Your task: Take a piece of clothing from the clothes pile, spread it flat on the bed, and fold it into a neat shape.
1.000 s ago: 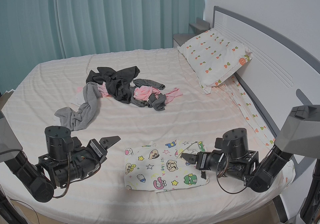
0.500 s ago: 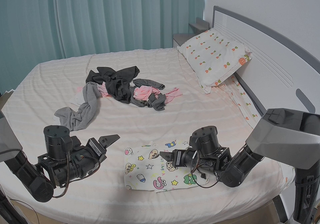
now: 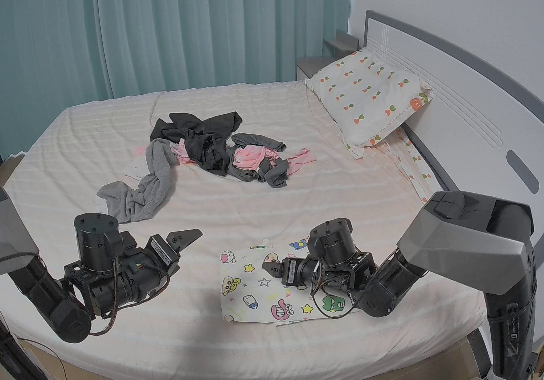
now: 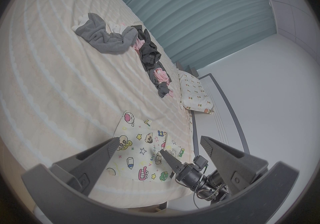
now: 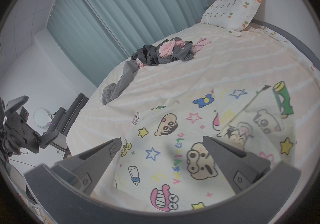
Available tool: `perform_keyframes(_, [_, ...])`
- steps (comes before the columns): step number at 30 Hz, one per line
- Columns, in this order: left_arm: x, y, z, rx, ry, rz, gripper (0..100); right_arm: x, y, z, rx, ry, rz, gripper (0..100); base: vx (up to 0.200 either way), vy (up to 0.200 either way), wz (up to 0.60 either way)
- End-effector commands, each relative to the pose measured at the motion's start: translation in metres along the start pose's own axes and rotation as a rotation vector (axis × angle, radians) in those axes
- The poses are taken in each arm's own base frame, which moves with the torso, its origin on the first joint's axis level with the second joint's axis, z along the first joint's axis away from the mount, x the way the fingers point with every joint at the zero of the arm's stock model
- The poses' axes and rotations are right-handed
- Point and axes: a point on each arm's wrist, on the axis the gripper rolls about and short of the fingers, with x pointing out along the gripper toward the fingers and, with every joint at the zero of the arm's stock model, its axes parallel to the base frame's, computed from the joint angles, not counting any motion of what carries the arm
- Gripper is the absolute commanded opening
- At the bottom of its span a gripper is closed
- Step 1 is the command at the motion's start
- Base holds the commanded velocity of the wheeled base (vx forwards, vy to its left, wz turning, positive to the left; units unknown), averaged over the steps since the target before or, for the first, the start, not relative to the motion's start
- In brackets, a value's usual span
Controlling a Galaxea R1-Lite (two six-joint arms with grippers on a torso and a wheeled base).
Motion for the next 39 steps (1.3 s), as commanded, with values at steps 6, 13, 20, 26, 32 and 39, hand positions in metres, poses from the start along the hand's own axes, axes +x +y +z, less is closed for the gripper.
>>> perform_keyframes(6, [0.002,0.002,-0.001,-0.001,0.005,0.010,100,0.030,-0.006,-0.004,0.009,-0.004,-0.103,100,0.000,0.000,0.00])
perform_keyframes(13, [0.005,0.005,-0.002,-0.002,0.010,0.025,100,0.043,-0.038,0.003,0.019,-0.023,-0.276,100,0.000,0.000,0.00])
perform_keyframes(20, [0.005,0.006,-0.002,-0.003,0.013,0.027,100,0.045,-0.068,0.031,0.015,-0.117,-0.378,100,0.000,0.000,0.00])
perform_keyframes(26, [0.006,0.007,-0.002,-0.003,0.015,0.031,100,0.034,-0.082,0.055,0.031,-0.209,-0.422,100,0.000,0.000,0.00])
perform_keyframes(32, [0.006,0.008,-0.002,-0.005,0.017,0.036,100,0.026,-0.119,0.071,0.094,-0.239,-0.488,100,0.000,0.000,0.00])
perform_keyframes(39, [0.019,0.017,-0.009,0.006,0.051,0.075,100,-0.011,-0.148,0.063,0.141,-0.113,-0.430,100,0.000,0.000,0.00])
